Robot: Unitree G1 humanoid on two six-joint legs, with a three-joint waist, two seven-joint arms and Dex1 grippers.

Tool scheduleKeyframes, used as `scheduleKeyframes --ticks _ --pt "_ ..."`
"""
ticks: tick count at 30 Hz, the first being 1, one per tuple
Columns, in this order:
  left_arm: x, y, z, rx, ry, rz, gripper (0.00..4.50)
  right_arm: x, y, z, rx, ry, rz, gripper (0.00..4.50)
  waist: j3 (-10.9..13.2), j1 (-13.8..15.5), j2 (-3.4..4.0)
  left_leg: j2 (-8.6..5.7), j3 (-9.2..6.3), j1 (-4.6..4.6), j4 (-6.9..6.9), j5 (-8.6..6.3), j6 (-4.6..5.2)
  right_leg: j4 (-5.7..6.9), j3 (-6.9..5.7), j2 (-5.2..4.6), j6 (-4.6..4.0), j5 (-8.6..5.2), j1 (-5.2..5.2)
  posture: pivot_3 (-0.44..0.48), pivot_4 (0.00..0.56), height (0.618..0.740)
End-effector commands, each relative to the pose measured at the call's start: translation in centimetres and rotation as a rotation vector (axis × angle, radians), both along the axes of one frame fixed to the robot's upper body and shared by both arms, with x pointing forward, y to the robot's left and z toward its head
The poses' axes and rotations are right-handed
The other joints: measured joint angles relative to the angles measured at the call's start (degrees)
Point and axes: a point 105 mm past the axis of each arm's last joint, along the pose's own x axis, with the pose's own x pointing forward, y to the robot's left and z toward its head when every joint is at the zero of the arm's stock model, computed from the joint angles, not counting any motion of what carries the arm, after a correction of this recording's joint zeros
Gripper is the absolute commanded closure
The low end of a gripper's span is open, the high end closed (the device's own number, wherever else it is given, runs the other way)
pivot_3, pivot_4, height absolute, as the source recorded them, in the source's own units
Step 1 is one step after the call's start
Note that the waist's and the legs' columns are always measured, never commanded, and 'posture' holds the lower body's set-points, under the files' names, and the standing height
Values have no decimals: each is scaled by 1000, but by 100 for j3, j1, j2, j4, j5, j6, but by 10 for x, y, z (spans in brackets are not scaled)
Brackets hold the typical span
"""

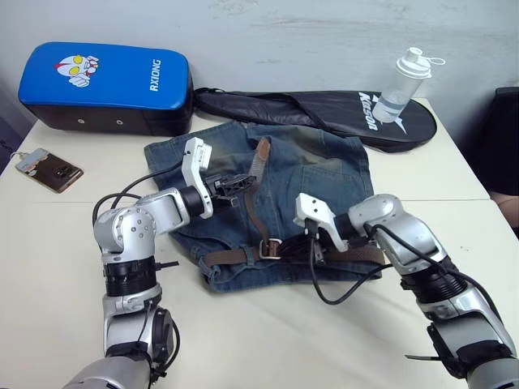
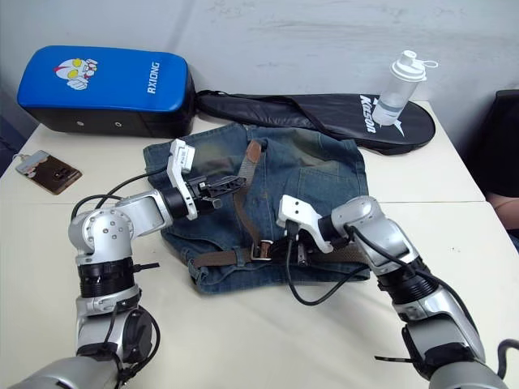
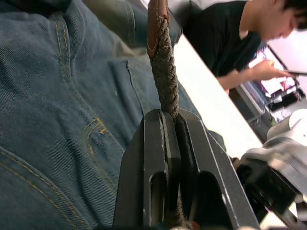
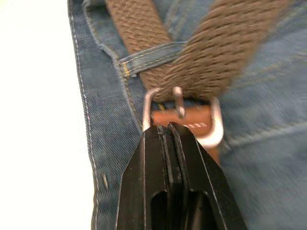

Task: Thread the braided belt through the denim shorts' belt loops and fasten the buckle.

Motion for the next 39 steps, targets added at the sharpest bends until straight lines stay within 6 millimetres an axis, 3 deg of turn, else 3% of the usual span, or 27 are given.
scheduleKeyframes --ticks 1,8,12,16,19,27,39 --pt "-11 1 15 -21 -63 51 4500 -6 4 16 37 -17 36 4464 4 2 -3 1 0 0 -1 2 -2 -2 -1 2 0 0 -1 0 150 740" --pt "-33 20 6 17 -64 178 4500 -5 13 17 84 11 18 4464 9 -44 1 2 0 2 -4 17 -17 5 2 4 0 0 -10 0 150 740" --pt "-47 42 -12 98 -35 252 4500 4 23 9 100 21 -33 4464 9 -81 0 2 -1 2 -3 21 -17 10 3 4 -1 0 -13 0 150 740" --pt "-43 70 -23 33 25 412 4500 9 29 4 109 34 -55 4464 11 -103 3 -1 -1 0 -3 23 -16 12 4 2 -1 1 -15 0 150 740" --pt "-45 80 -30 47 42 454 4500 8 32 2 105 48 -48 4464 11 -127 3 -2 -1 0 -3 23 -16 14 4 1 -1 1 -15 0 150 740" --pt "-56 79 -52 140 84 425 4500 12 34 -10 76 64 -52 4464 12 -153 3 1 0 -4 -8 23 -13 7 4 5 -2 0 -20 0 150 740" --pt "-57 69 -56 148 72 399 4500 12 43 -16 16 62 3 4464 11 -171 3 2 0 0 -6 25 -17 17 7 2 -5 1 -21 0 150 740"
